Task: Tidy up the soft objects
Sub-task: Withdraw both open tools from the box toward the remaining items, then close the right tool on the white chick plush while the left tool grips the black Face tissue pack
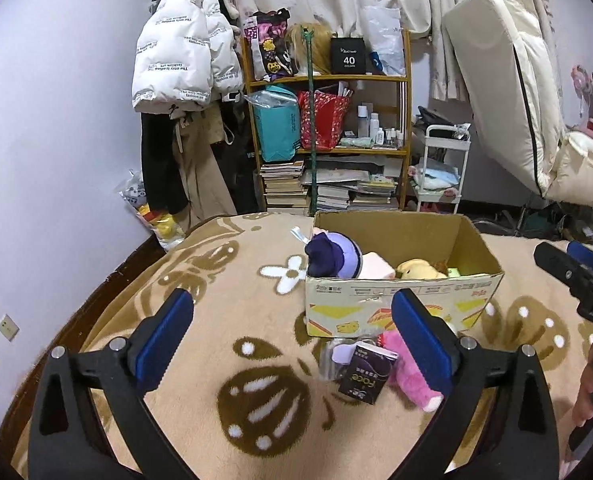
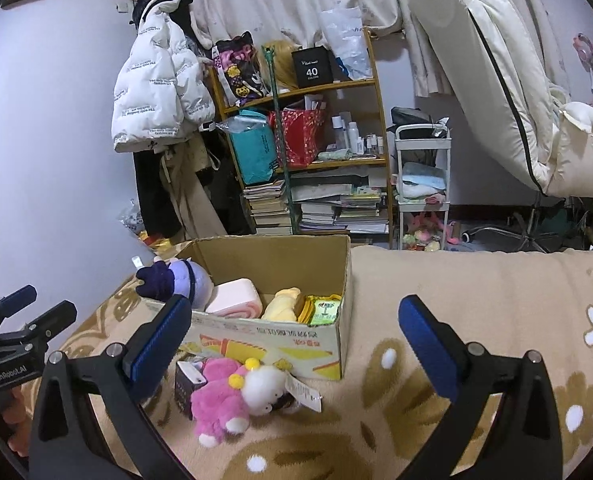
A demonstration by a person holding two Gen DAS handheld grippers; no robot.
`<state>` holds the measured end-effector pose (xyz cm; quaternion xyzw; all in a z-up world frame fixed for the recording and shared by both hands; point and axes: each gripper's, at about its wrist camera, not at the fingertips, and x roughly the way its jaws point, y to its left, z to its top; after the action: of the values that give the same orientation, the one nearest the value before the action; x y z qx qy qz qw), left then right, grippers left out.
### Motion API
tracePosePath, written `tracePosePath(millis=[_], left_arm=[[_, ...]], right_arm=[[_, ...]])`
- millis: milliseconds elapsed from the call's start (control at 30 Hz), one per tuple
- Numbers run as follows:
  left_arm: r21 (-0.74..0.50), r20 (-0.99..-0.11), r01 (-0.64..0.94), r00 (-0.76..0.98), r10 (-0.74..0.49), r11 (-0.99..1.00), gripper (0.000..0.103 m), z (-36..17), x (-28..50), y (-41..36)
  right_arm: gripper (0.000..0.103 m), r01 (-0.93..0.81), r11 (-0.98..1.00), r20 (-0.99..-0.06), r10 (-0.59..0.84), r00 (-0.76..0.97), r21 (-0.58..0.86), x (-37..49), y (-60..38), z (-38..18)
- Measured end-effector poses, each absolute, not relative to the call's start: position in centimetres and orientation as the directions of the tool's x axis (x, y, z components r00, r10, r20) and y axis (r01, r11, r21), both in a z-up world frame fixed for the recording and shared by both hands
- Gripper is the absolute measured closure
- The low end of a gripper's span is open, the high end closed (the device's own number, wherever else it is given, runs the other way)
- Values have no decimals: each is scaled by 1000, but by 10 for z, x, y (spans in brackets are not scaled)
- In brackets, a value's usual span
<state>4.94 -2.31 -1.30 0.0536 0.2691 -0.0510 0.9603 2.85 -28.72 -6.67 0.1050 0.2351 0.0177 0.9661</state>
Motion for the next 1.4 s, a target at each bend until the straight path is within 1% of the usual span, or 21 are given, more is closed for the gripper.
tracePosePath(millis=[200, 433, 867, 1400], left_arm=[[72, -525, 117, 849, -62, 991, 5, -14, 40, -20], [88, -538, 115, 842, -50, 989, 5, -18, 41, -23], [83, -594, 115, 803, -43, 990, 5, -32, 59, -27], [107, -659, 125, 752, -24, 986, 5, -53, 77, -35]], right_arm=[[0, 11, 979, -440, 82, 894, 204, 21, -287, -61], [0, 16, 980, -453, 79, 888, 200, 20, -287, -63], [0, 22, 980, -483, 79, 872, 200, 32, -283, -74], [0, 27, 982, -523, 77, 849, 188, 42, -278, -87]])
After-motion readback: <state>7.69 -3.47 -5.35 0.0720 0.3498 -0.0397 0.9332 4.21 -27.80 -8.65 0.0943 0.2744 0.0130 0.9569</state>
